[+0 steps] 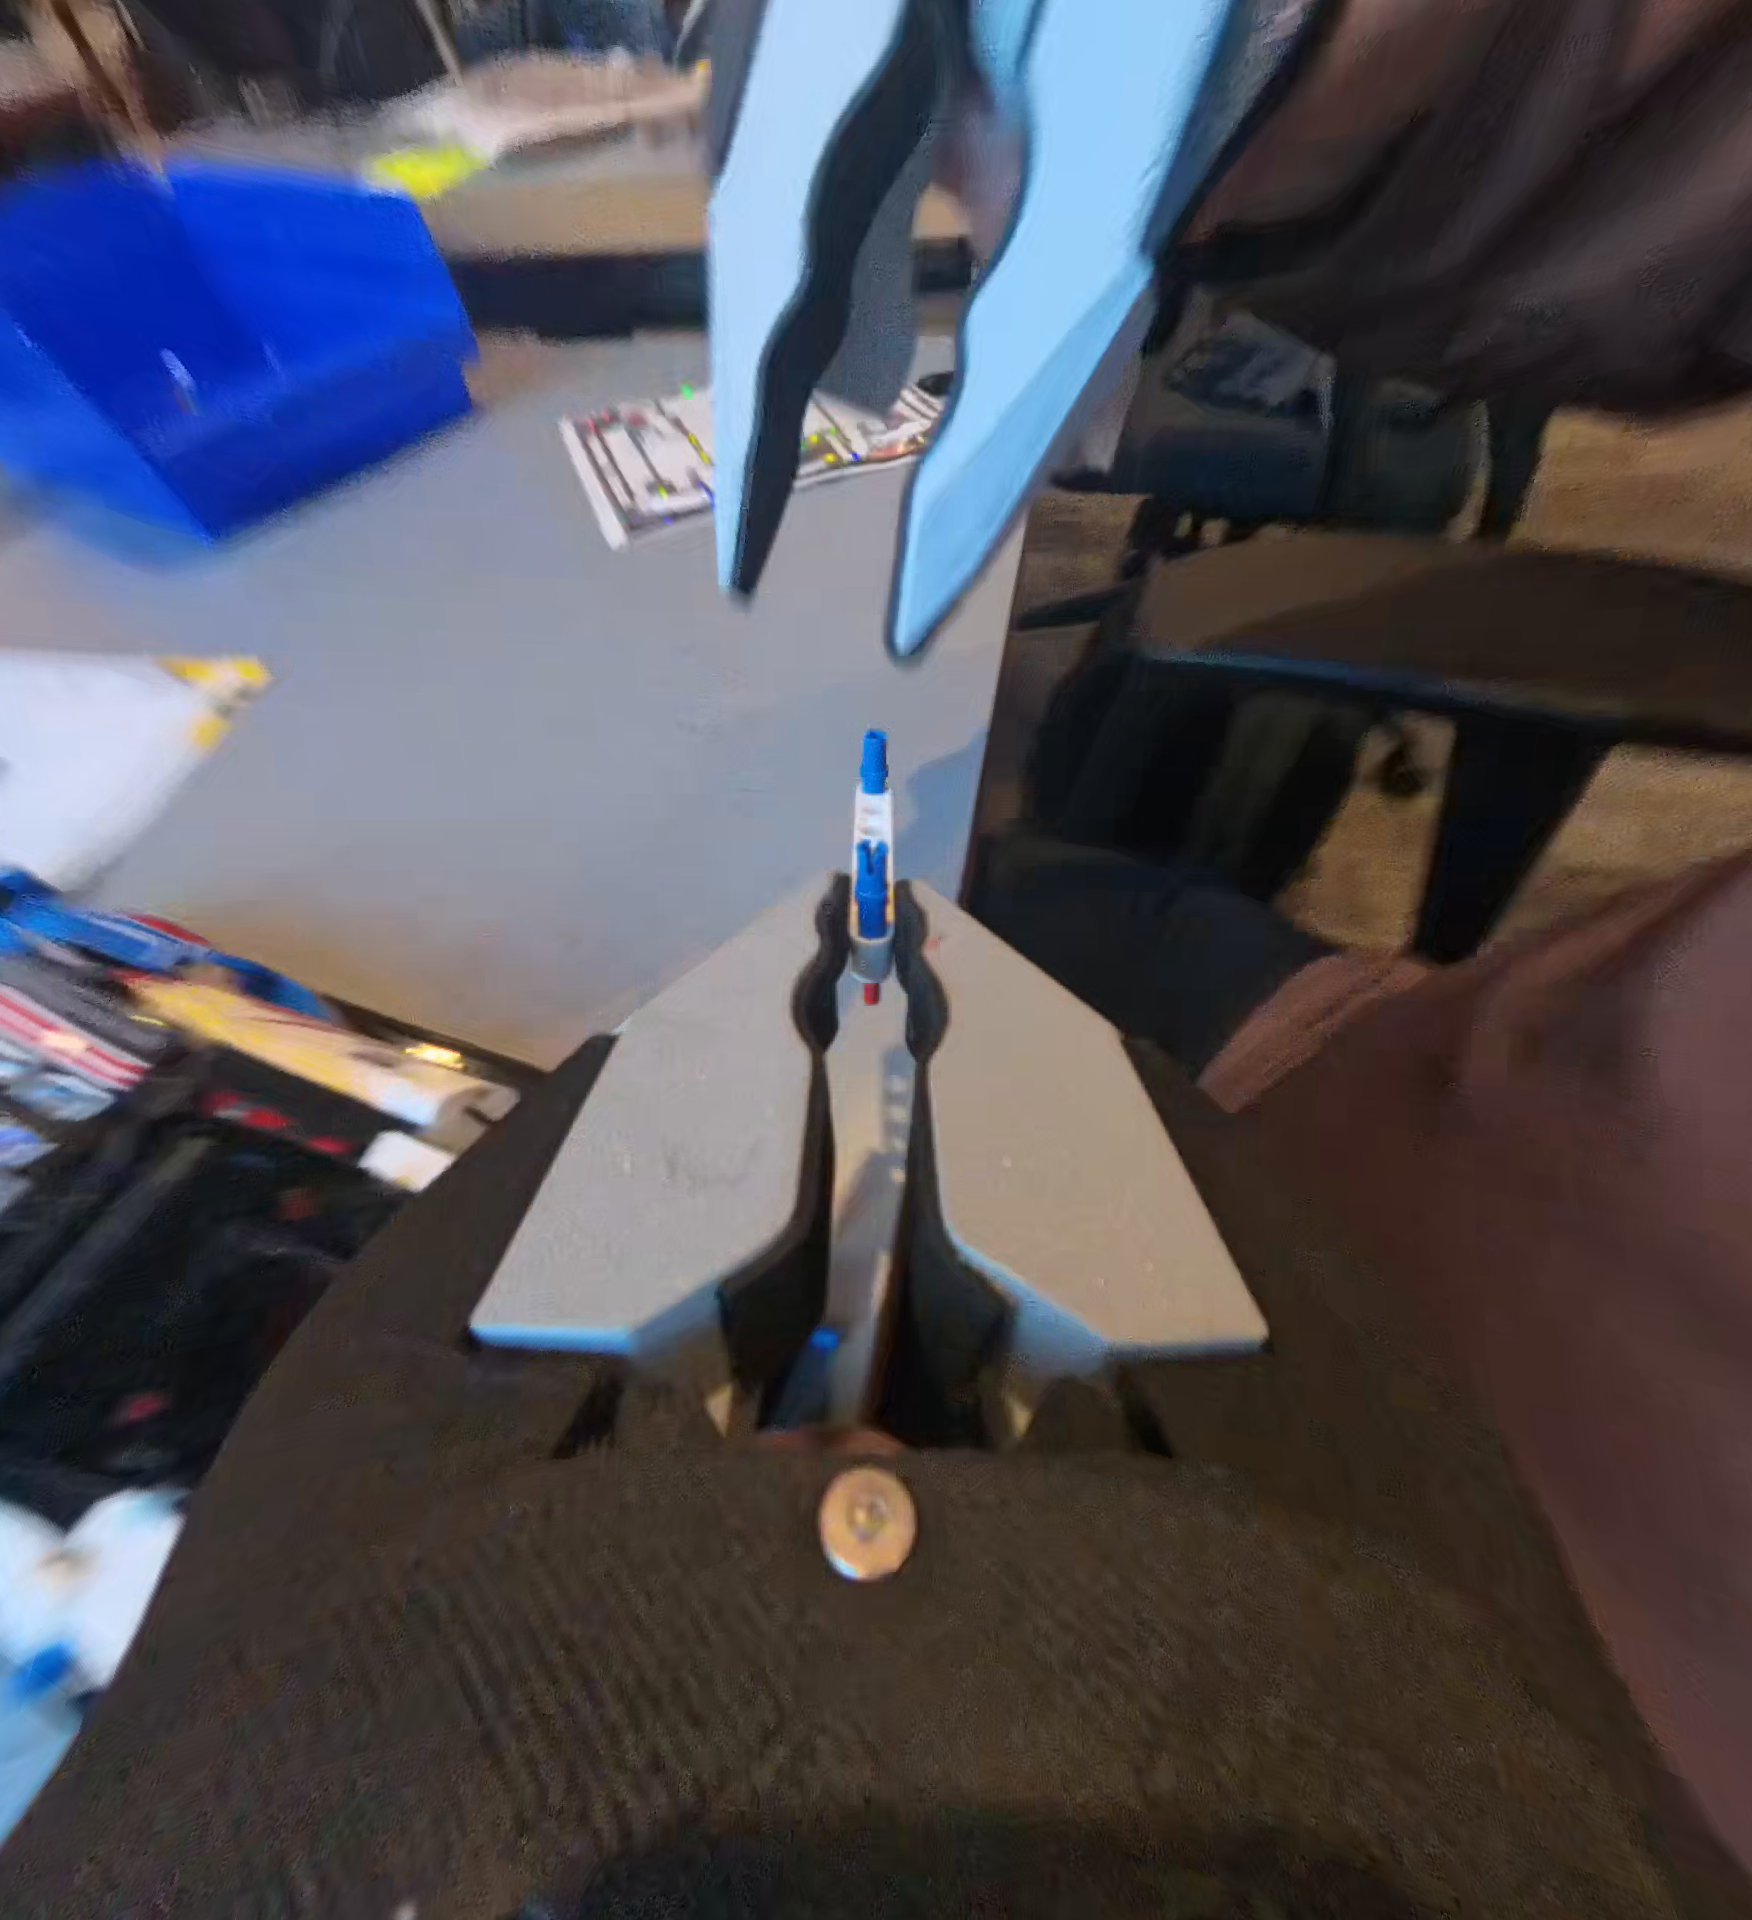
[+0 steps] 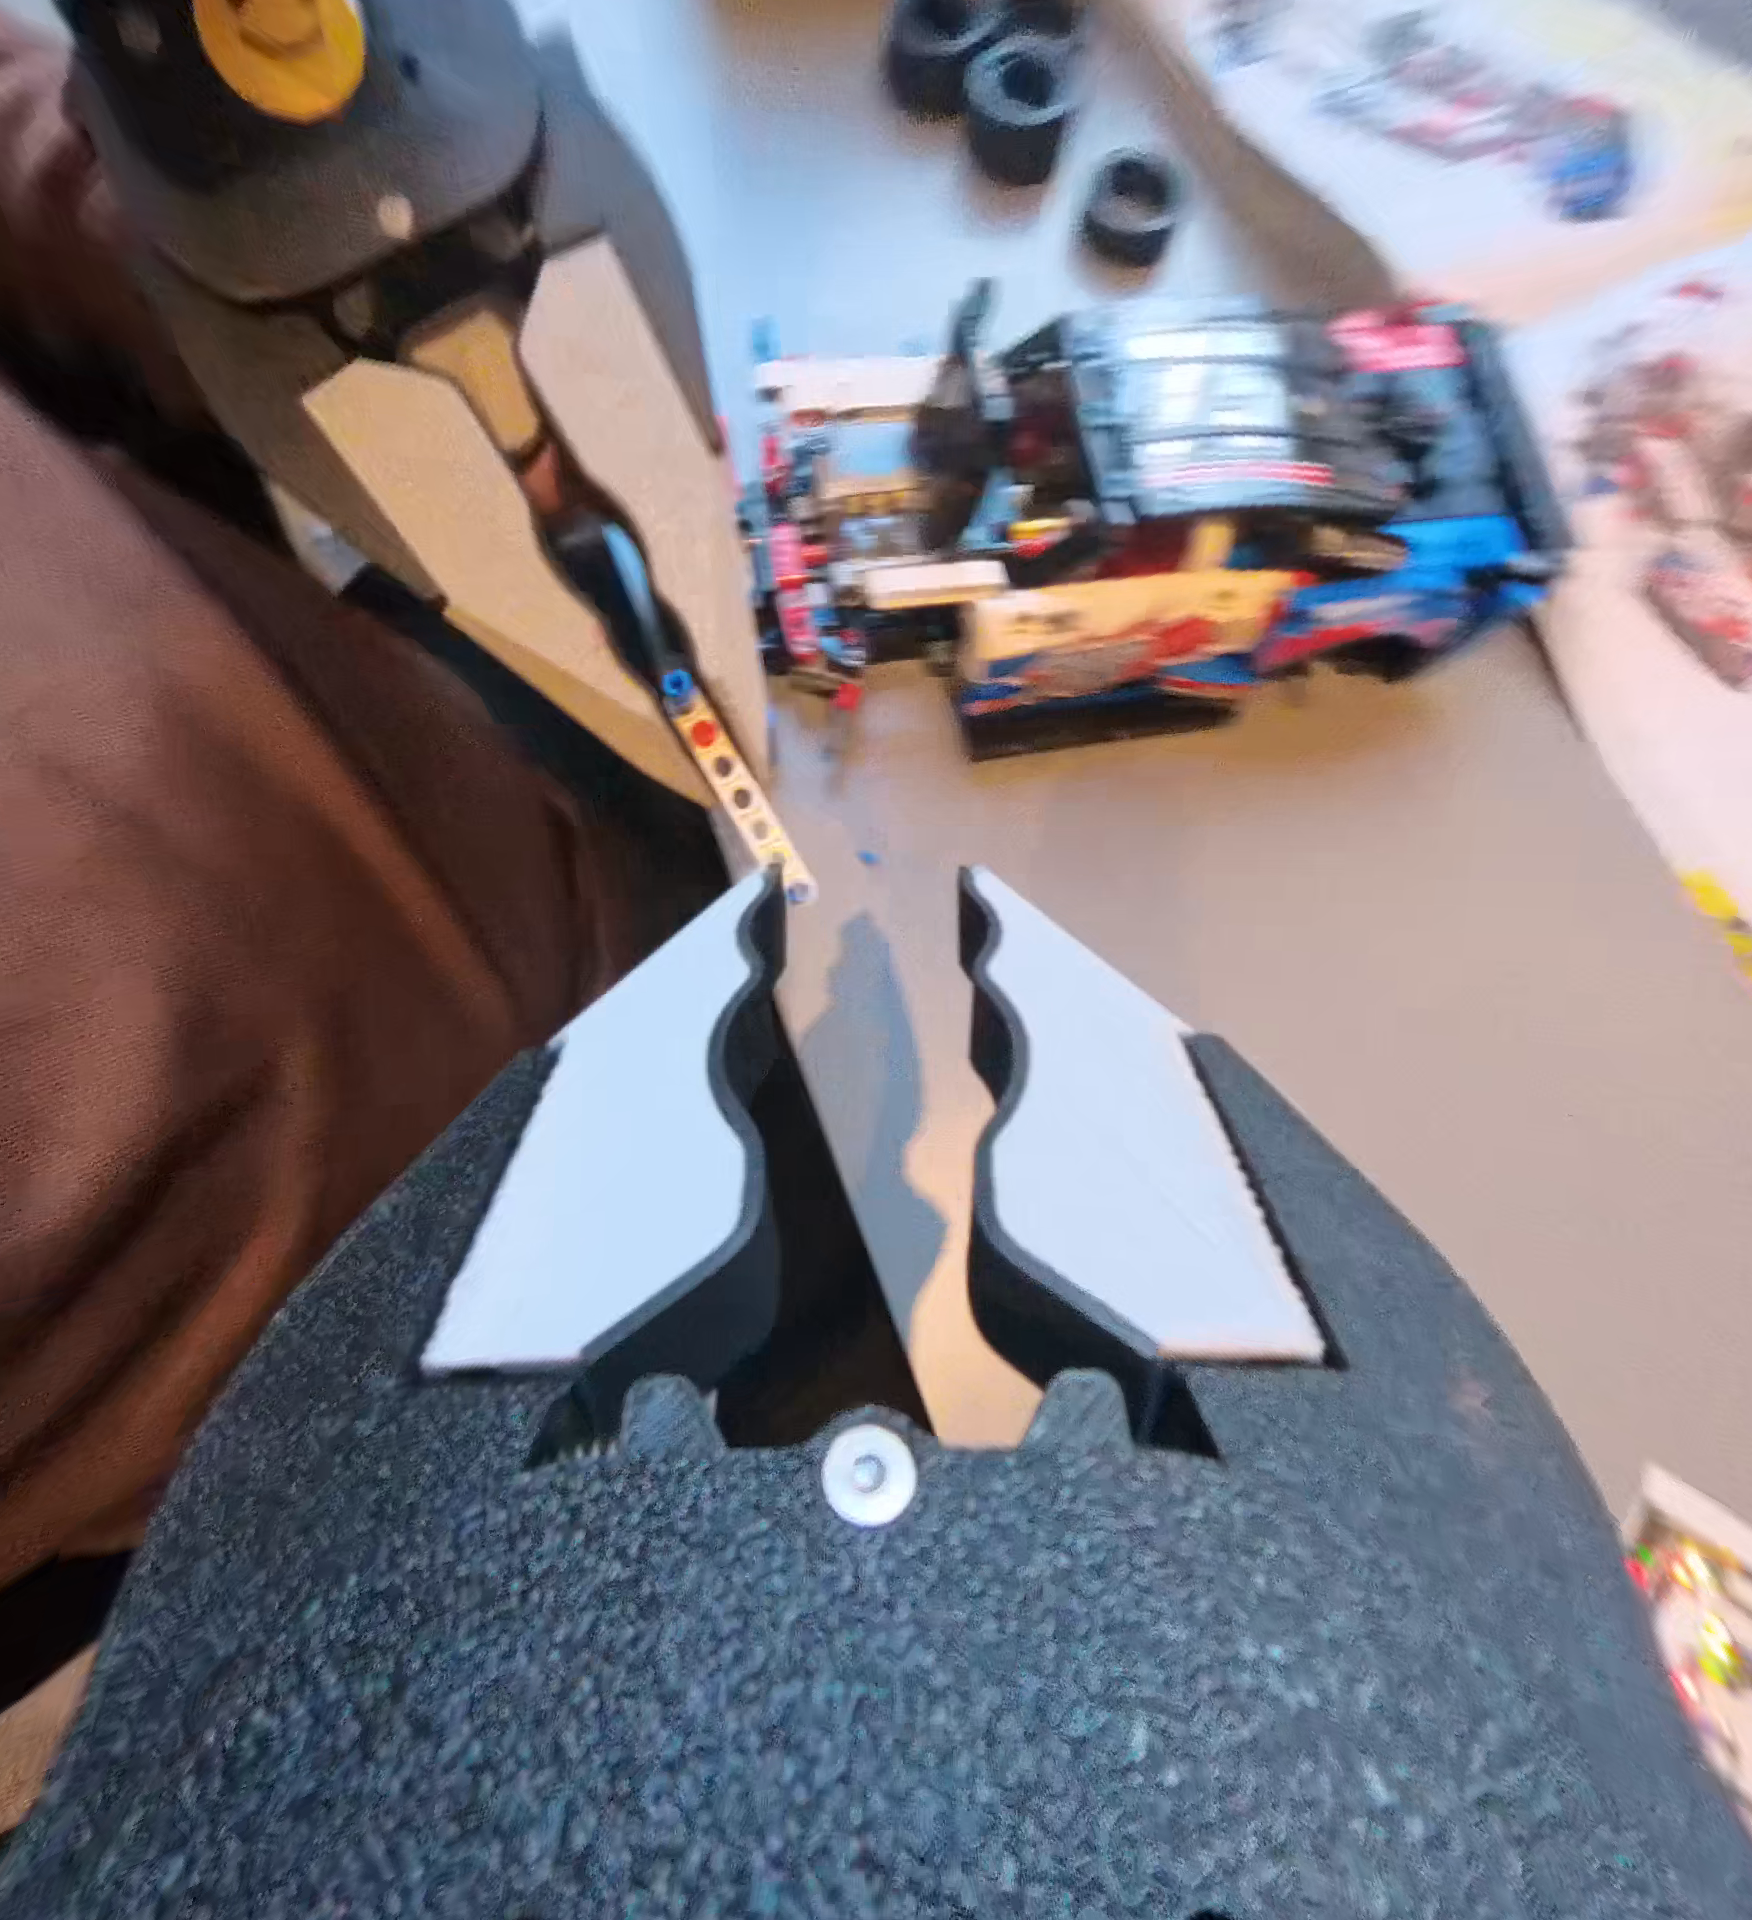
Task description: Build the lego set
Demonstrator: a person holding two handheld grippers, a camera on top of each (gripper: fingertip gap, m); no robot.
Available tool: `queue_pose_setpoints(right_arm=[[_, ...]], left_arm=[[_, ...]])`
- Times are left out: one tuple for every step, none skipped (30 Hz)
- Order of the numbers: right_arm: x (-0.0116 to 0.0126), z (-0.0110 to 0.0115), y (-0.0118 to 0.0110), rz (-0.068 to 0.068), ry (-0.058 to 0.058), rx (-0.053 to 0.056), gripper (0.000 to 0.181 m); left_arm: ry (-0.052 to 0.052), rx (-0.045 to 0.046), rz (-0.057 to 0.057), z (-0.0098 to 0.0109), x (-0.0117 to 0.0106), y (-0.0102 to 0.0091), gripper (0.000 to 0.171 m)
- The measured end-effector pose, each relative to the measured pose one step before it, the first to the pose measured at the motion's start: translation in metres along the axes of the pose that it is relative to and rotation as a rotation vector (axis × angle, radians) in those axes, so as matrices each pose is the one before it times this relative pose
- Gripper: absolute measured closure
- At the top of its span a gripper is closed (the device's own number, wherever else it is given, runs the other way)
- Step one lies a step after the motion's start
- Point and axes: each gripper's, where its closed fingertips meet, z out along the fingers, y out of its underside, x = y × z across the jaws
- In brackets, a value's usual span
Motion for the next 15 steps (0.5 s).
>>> queue_pose_setpoints(right_arm=[[0.01039, -0.01088, 0.00325, 0.0212, 0.0298, 0.0232, 0.153], [0.00603, -0.00806, 0.00515, 0.0110, 0.0124, 0.0116, 0.161], [0.00353, -0.00532, 0.00714, 0.0070, 0.0063, 0.0013, 0.166], [-0.00116, -0.00255, 0.00768, 0.0077, -0.0139, -0.0044, 0.166], [-0.00580, -0.00059, 0.00561, 0.0080, -0.0333, 0.0076, 0.166], [-0.00743, 0.00132, 0.00416, 0.0087, -0.0388, 0.0166, 0.168], [-0.00639, 0.00336, 0.00536, 0.0062, -0.0315, 0.0058, 0.169], [-0.00241, 0.00507, 0.00612, -0.0031, -0.0059, -0.0025, 0.172], [-0.00004, 0.00630, 0.00570, -0.0096, 0.0087, -0.0026, 0.172], [0.00096, 0.00674, 0.00517, -0.0069, 0.0121, -0.0071, 0.171], [0.00344, 0.00625, 0.00412, -0.0060, 0.0278, -0.0085, 0.163], [0.00484, 0.00518, 0.00241, -0.0136, 0.0418, -0.0073, 0.148], [0.00433, 0.00370, 0.00080, -0.0277, 0.0490, -0.0058, 0.133], [0.00258, 0.00111, -0.00212, -0.0386, 0.0484, 0.0085, 0.126], [0.00112, -0.00172, -0.00609, -0.0420, 0.0459, 0.0324, 0.126]], left_arm=[[0.0486, -0.01368, -0.0839, 0.00820, 0.00159, 0.00163, 0.167], [0.0231, -0.00921, -0.0734, 0.00640, -0.00218, 0.00161, 0.167], [0.0156, 0.01308, -0.0607, 0.00395, -0.00296, -0.00172, 0.167], [0.0347, 0.01705, -0.0422, 0.00196, 0.00099, -0.00240, 0.167], [0.0232, -0.00212, -0.0250, 0.00092, 0.00044, 0.00007, 0.167], [0.0245, -0.01581, -0.0039, 0.00078, 0.00211, 0.00196, 0.167], [0.0206, -0.03014, 0.0036, 0.00140, 0.00248, 0.00379, 0.167], [-0.0031, -0.03542, 0.0060, 0.00209, -0.00057, 0.00408, 0.167], [-0.0192, -0.02154, 0.0124, 0.00235, -0.00245, 0.00188, 0.167], [-0.0200, -0.01610, 0.0098, 0.00286, -0.00219, 0.00017, 0.167], [-0.0189, -0.01654, 0.0038, 0.00337, -0.00205, -0.00087, 0.167], [-0.0130, -0.01770, -0.0097, 0.00335, -0.00120, -0.00123, 0.167], [0.0048, -0.00831, -0.0256, 0.00276, 0.00083, -0.00250, 0.167], [0.0197, 0.00594, -0.0345, 0.00164, 0.00203, -0.00347, 0.167], [0.0173, 0.01082, -0.0441, 0.00061, 0.00034, -0.00300, 0.167]])
